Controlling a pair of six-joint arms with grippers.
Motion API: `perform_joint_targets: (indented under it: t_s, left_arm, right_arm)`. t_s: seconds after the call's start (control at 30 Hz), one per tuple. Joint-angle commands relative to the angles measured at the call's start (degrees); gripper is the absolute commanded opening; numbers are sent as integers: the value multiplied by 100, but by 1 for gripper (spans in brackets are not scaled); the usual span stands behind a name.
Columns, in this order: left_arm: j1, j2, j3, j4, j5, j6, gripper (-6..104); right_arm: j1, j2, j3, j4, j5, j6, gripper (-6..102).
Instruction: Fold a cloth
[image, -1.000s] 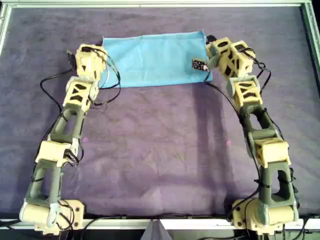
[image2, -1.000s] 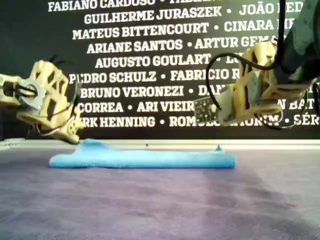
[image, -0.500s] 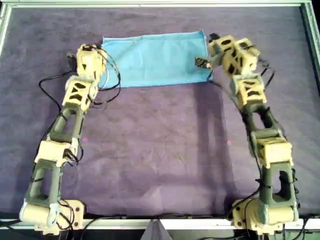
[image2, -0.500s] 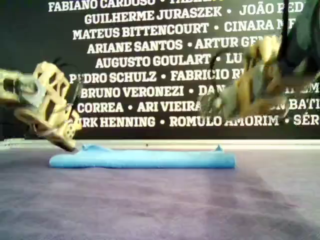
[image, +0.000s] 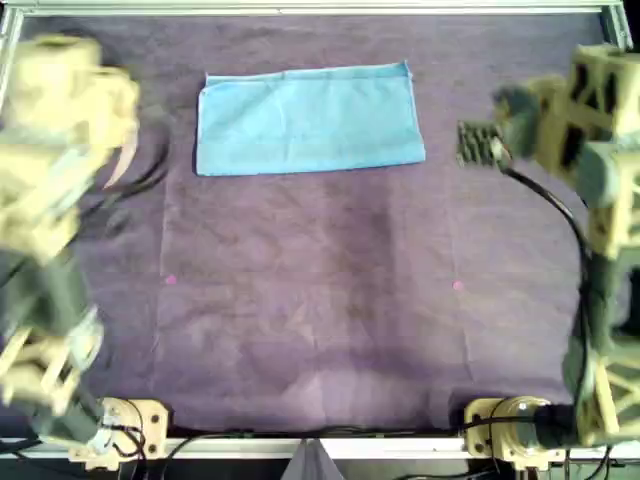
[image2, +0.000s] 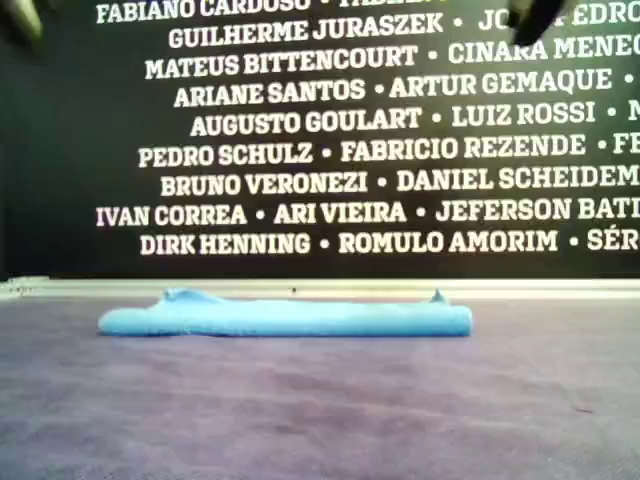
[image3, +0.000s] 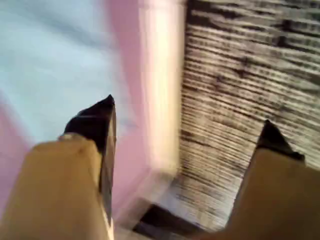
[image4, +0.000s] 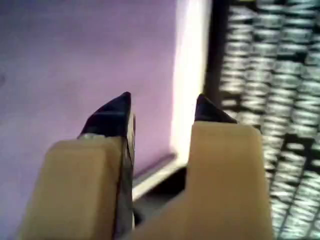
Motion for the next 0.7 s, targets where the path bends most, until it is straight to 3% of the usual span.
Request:
perform_joint_targets:
  t_s: [0.0,0.13,0.4,0.5,0.67]
  left_arm:
    - [62,1749,571,158,-35,-316,98]
    - [123,3639,2997,114,-35,-519,98]
    - [44,6592,6486,-439,70,-431,99]
    - [53,6829,7567,-1274,62,-431,99]
    - [123,6855,9905,-3647,-18,-431,99]
  right_arm:
    - [9,782,-35,536,44,26,50]
    - [-35,1978,325,589,-35,26,49]
    - [-44,4887,3059,413,53,-88,50]
    - [-44,5063,4289,-334,53,-88,50]
    - [-62,5168,6416,-2988,53,-88,50]
